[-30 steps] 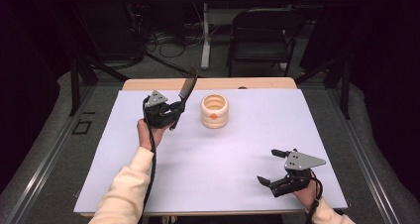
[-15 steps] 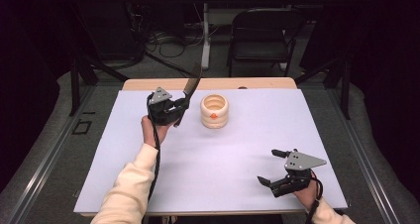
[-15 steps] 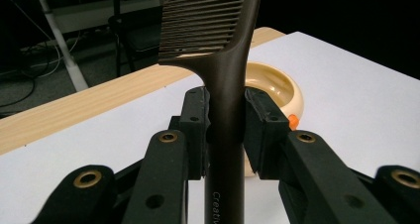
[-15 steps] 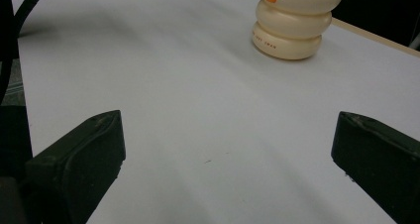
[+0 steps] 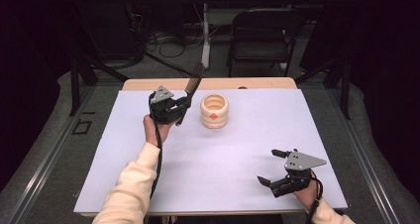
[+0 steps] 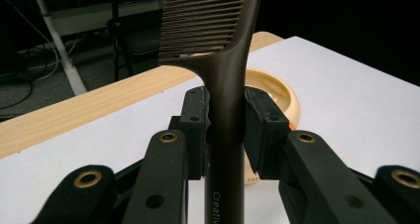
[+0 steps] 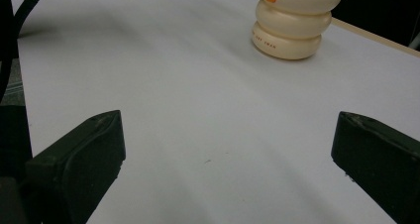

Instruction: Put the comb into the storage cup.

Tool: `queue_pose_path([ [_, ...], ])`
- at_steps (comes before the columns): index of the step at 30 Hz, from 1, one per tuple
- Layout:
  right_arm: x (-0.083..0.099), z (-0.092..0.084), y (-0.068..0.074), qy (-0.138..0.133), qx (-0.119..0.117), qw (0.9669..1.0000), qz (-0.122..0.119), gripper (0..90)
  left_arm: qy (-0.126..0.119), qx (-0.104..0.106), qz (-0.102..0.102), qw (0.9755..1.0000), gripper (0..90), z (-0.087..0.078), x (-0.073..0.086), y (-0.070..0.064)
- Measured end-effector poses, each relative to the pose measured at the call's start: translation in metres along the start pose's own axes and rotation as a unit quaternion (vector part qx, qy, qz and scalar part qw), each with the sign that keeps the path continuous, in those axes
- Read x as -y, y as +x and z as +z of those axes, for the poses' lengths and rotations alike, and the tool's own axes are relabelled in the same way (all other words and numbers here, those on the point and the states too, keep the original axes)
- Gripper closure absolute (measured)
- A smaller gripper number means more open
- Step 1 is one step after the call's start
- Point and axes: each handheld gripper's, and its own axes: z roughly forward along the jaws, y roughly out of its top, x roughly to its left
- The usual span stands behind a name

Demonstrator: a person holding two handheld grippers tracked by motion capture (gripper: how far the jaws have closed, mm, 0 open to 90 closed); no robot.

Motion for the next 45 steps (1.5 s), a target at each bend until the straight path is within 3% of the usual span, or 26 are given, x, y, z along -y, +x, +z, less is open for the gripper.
queue_pose_path([
  [45, 0.0, 0.0, 0.0, 0.005, -0.003, 1.0, 0.004, 0.0, -0.027, 0.012, 0.002, 0.9996, 72.2, 0.017, -0.021, -0.014],
])
